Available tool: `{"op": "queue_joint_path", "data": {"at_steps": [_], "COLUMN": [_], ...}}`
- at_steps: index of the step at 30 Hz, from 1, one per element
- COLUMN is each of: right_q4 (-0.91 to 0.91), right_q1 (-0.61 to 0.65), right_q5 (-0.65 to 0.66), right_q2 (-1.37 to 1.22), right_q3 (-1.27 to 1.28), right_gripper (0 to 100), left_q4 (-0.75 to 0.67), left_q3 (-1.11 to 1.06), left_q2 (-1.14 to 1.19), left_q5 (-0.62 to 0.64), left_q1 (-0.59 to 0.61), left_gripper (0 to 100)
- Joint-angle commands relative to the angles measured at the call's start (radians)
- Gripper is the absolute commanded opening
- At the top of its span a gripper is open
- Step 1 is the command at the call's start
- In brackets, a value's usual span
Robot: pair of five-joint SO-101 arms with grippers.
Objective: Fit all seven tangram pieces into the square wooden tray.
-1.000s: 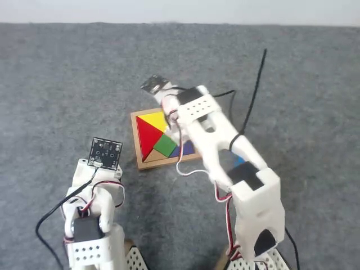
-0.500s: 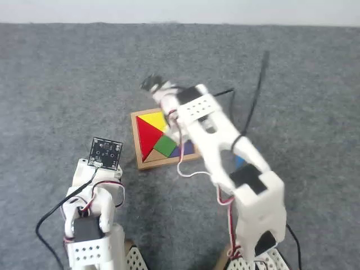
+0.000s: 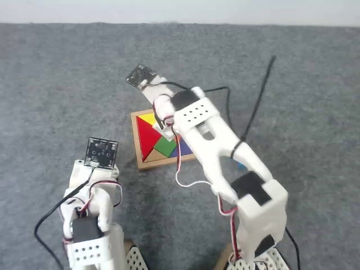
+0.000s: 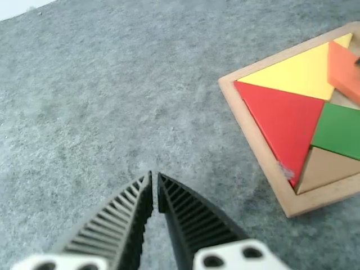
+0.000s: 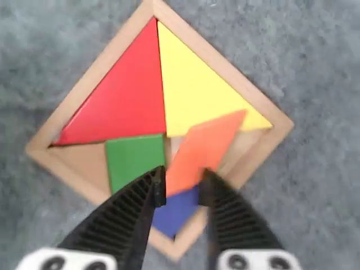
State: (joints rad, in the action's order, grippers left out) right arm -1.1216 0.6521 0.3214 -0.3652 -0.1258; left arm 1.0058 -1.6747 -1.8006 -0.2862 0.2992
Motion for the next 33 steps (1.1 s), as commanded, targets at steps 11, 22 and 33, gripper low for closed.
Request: {"op": "queue_joint_path", "data": {"at_steps": [11, 22, 33], "right_q4": [0.156, 0.159, 0.116], "right_q1": [-0.001, -0.142, -0.035], "right_q5": [-0.011, -0.011, -0.011], "right_q2": [-0.074, -0.077, -0.016], "right_q3": [-0.009, 0.018, 0.003], "right_gripper": [4.1, 4.1, 4.1], "left_q4": [-0.025, -0.025, -0.023], "left_q3": [0.019, 0.018, 0.019], "left_q2": [-0.021, -0.021, -0.021], "left_q5": [0.0, 0.0, 0.0], "left_q1": [0.008, 0.006, 0.008], "left_gripper": [1, 1, 1]}}
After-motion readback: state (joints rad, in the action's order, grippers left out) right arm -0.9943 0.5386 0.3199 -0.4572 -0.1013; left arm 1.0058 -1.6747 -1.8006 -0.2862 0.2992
